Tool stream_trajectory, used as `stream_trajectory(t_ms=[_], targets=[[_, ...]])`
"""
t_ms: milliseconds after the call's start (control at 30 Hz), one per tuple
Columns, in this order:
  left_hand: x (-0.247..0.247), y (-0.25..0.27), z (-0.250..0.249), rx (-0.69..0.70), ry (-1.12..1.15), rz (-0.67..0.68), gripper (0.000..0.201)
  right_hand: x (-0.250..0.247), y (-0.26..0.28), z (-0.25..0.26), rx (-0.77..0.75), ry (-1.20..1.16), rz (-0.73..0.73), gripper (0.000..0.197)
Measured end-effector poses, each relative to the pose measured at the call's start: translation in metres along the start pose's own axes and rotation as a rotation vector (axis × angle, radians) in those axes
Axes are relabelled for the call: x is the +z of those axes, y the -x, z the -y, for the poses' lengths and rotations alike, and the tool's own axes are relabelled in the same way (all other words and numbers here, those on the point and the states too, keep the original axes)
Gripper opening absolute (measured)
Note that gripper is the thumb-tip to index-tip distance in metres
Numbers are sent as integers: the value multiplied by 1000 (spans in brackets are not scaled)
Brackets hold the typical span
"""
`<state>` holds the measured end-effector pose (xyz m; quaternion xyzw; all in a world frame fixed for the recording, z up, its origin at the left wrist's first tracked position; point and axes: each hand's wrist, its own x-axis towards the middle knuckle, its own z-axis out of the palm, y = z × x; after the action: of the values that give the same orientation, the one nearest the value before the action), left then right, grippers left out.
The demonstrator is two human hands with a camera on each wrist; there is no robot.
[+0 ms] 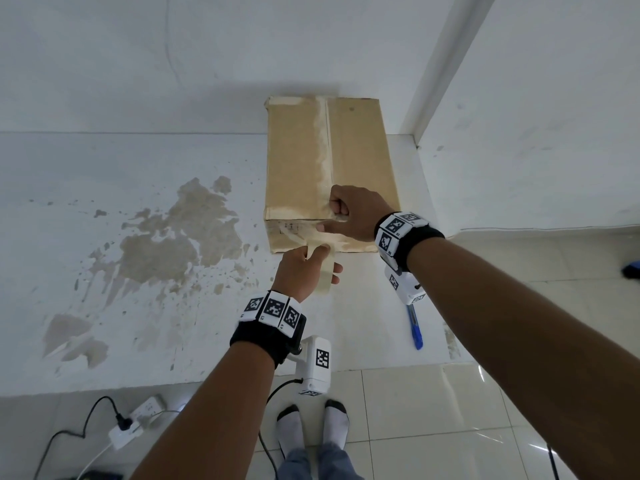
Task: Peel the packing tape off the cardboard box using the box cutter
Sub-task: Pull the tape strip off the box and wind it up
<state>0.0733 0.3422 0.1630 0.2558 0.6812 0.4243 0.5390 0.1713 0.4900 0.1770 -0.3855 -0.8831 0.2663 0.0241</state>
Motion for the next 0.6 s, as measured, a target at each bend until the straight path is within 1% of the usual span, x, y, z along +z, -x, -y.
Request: stream_trajectory(t_ms=[267, 400, 500, 600], targets=[[-1, -1, 2, -5, 8, -2, 20, 2, 5, -4, 36, -174, -70, 38], [-1, -2, 1, -9, -5, -7, 23, -4, 7, -11, 11, -247, -23, 32], [0, -2, 0, -10, -13, 1, 24, -6, 7, -14, -8, -238, -1, 30], [1, -2, 0, -7, -18, -1, 24, -7, 5, -15, -48, -161, 26, 30]])
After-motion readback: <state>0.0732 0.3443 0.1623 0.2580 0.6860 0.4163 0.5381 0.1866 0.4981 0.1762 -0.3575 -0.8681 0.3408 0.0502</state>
